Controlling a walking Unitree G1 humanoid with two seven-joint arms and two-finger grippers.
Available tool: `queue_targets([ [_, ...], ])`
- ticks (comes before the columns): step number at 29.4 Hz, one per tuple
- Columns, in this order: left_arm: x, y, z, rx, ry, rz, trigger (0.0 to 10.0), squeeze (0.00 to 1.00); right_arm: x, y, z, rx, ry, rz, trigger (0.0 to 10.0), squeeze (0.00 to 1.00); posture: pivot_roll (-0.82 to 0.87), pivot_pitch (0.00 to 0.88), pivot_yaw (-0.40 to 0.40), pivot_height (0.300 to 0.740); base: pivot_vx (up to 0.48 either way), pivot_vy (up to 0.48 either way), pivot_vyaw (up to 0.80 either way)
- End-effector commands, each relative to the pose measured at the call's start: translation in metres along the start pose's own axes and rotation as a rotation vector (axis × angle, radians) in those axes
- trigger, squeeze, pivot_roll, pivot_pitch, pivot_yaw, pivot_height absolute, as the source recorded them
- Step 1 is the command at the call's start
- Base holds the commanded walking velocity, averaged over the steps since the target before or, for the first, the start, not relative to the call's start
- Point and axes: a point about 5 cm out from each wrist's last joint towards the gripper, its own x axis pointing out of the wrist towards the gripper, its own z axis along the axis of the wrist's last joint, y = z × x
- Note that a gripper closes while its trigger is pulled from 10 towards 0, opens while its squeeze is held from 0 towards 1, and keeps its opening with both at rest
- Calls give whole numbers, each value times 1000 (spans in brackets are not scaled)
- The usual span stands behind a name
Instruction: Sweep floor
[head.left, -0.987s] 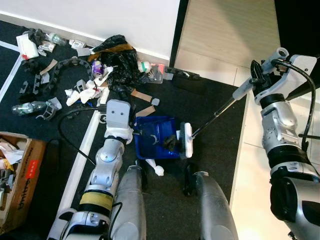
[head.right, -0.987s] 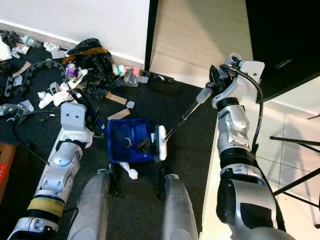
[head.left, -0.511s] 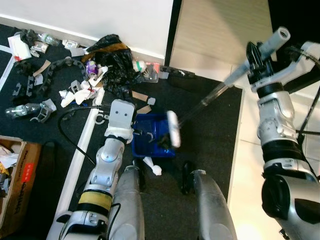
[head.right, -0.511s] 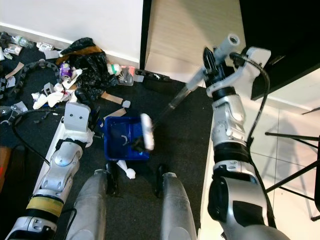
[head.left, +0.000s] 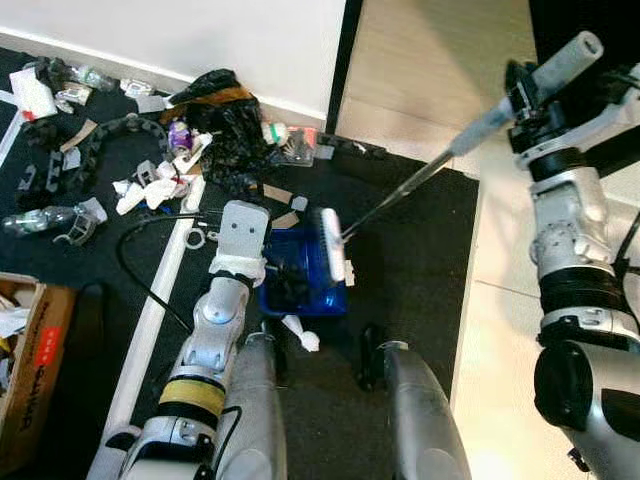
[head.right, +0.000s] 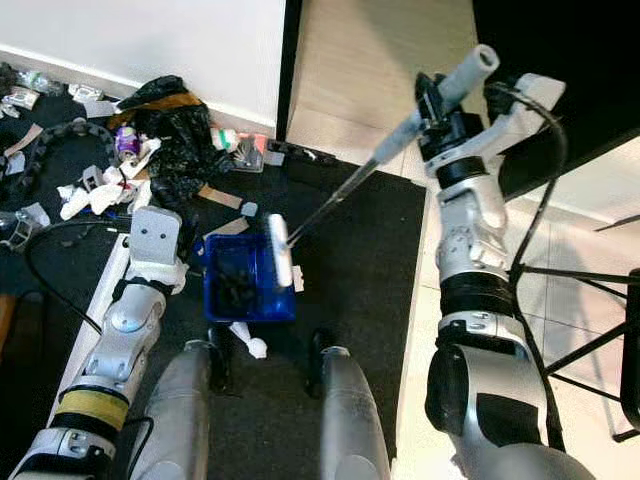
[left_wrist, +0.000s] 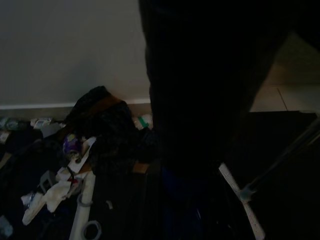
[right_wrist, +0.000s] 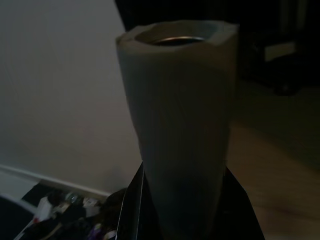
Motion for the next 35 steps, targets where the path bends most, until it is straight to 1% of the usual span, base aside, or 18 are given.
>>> queue_targets([
  [1, -4, -7, -11, -20, 33, -8, 10000, 0, -4, -8, 9, -10, -34, -11, 10000, 0, 53, 341, -144, 740, 0, 0, 0],
  [2, -3, -4, -9, -7, 26, 4, 10000, 0, -4, -11, 11, -28, -26, -14, 10000, 0, 48, 339, -152, 740, 0, 0, 0],
  [3, -1, -1, -6, 8, 17, 20, 10000, 0, -6, -16, 11, -82, 12, -17, 10000, 0, 49, 336, -156, 740, 0, 0, 0],
  [4, -1, -1, -6, 8, 17, 20, 10000, 0, -6, -16, 11, -82, 12, -17, 10000, 0, 49, 336, -156, 740, 0, 0, 0],
  [5, -1, 0, -5, 12, 14, 23, 10000, 0, -7, -18, 9, -110, 36, -17, 10000, 0, 49, 336, -156, 740, 0, 0, 0],
  [6, 0, 0, -3, 19, 9, 24, 10000, 0, -10, -21, 4, -174, 96, -16, 10000, 0, 50, 341, -162, 740, 0, 0, 0],
  [7, 0, 0, -3, 19, 9, 24, 10000, 0, -10, -21, 4, -174, 96, -16, 10000, 0, 50, 341, -162, 740, 0, 0, 0],
  [9, 0, 0, -1, 46, -3, 20, 10000, 0, -18, -28, -8, -302, 233, -11, 10000, 0, 52, 342, -165, 740, 0, 0, 0],
  [10, 0, 0, 0, 59, -9, 17, 10000, 0, -24, -35, -14, -408, 317, -16, 10000, 0, 53, 348, -169, 740, 0, 0, 0],
  [11, 0, -1, 1, 67, -12, 16, 10000, 0, -29, -42, -15, -447, 357, -34, 10000, 0, 55, 350, -169, 740, 0, 0, 0],
  [12, -1, -1, 0, 69, -13, 16, 10000, 0, -31, -50, -9, -455, 353, -76, 10000, 0, 55, 350, -169, 740, 0, 0, 0],
  [15, -2, -2, -1, 85, -9, 16, 10000, 0, -30, -50, -7, -435, 332, -74, 10000, 0, 55, 350, -169, 740, 0, 0, 0],
  [22, 0, 2, -3, 125, 1, 31, 10000, 0, -37, -42, -24, -377, 331, -47, 10000, 0, 77, 318, -138, 740, 0, 0, 0],
  [23, 4, 5, -2, 147, 3, 33, 10000, 0, -42, -39, -37, -360, 359, -60, 10000, 0, 92, 296, -125, 740, 0, 0, 0],
  [28, 11, 8, -8, 130, 45, 15, 10000, 0, -45, -33, -51, -338, 376, -89, 10000, 0, 119, 230, -86, 740, 0, 0, 0],
  [29, 12, 8, -13, 136, 80, 6, 10000, 0, -43, -29, -53, -325, 361, -86, 10000, 0, 117, 209, -77, 740, 0, -465, 0],
  [32, 12, 9, -16, 142, 95, 9, 10000, 0, -41, -26, -54, -318, 353, -84, 10000, 0, 117, 204, -73, 740, 0, -465, 0],
  [35, 14, 5, -21, 95, 123, 8, 10000, 0, -38, -21, -55, -309, 338, -69, 10000, 0, 120, 166, -63, 740, 0, -465, 0],
])
